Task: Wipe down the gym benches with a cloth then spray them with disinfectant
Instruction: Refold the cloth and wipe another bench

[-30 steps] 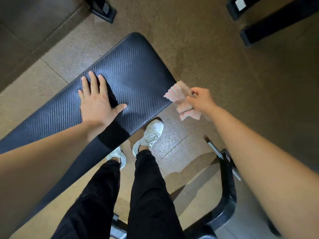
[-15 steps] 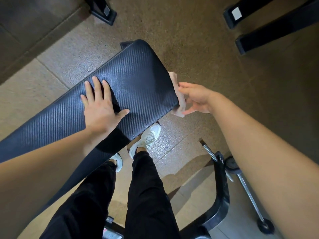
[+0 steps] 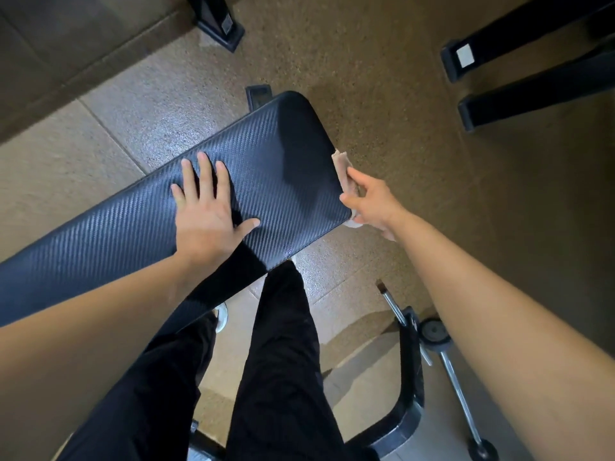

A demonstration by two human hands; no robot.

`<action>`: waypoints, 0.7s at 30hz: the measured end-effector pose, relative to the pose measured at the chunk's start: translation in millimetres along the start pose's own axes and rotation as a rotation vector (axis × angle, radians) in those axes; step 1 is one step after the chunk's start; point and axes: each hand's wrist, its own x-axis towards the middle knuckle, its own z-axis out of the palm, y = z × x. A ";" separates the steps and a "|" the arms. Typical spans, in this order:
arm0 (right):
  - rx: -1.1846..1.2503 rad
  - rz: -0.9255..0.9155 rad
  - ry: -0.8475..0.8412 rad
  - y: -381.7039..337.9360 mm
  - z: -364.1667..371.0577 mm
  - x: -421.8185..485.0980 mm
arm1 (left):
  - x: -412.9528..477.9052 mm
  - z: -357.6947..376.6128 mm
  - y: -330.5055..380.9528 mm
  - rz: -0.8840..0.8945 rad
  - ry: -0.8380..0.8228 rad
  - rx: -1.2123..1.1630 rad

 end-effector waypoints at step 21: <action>-0.440 -0.467 -0.279 -125.2 -12.3 74.9 | -2.1 -6.0 5.0 -0.053 -0.001 -0.026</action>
